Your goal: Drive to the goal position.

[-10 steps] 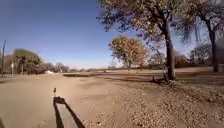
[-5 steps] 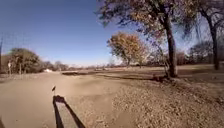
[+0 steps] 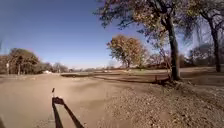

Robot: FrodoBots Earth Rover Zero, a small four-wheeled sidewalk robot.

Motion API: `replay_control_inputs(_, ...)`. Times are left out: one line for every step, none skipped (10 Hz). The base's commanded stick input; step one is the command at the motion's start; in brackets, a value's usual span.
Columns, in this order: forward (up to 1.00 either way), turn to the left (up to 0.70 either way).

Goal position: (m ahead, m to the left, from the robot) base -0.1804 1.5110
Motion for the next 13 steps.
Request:
replay_control_inputs(0.5,0.0)
replay_control_inputs(0.5,0.0)
replay_control_inputs(0.5,0.0)
replay_control_inputs(0.5,0.0)
replay_control_inputs(0.5,0.0)
replay_control_inputs(0.5,0.0)
replay_control_inputs(0.5,0.0)
replay_control_inputs(0.5,0.0)
replay_control_inputs(0.5,0.0)
replay_control_inputs(0.5,0.0)
replay_control_inputs(0.5,0.0)
replay_control_inputs(0.5,0.0)
replay_control_inputs(0.5,0.0)
